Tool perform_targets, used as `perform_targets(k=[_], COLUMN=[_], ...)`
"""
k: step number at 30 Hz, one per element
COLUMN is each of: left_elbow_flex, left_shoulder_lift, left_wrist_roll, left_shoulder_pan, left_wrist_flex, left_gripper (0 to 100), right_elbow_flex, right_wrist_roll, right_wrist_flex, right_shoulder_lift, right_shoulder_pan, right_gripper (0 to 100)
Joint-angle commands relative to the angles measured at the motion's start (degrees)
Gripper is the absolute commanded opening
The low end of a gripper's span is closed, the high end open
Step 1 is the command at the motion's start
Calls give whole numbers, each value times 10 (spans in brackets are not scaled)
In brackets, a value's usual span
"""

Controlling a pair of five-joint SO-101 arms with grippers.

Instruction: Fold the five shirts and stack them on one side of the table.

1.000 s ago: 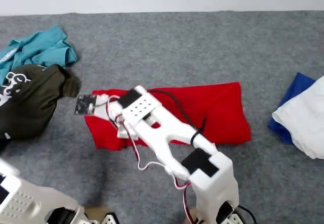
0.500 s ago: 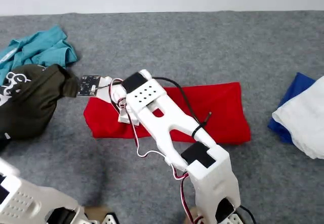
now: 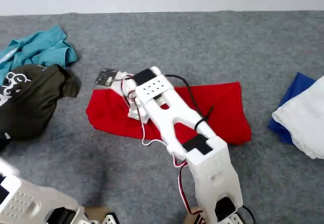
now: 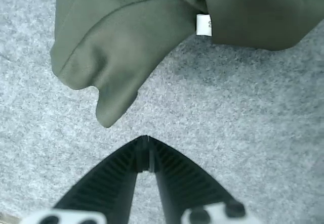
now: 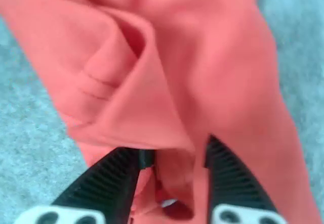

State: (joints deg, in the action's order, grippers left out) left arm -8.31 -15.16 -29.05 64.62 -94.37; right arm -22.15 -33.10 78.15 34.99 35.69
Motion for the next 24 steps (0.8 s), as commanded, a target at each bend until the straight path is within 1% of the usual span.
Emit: perform_targets(k=[1,6,15,21,24], left_elbow_flex=[-2,-2,-2,-2,-2], left_shoulder_lift=[8,8,8,8,8], left_wrist_roll=[-2,-2,-2,-2,-2], left_shoulder_pan=[-5,-5,-5,-6,-6], left_wrist_flex=[-12,-12,-12,-12,-12], left_gripper=[5,5,5,5,5], right_elbow_flex=[-31,-39,-40,-40,-40], right_wrist_roll=[11,12,13,13,14], right_wrist_flex=[-7,-1,-1,-7,-3], right_shoulder_lift=[-9,-35,-118,-102,-100], right_shoulder_pan=[-25,-35,-27,-25,-11], right_gripper=[210,210,209,209,209])
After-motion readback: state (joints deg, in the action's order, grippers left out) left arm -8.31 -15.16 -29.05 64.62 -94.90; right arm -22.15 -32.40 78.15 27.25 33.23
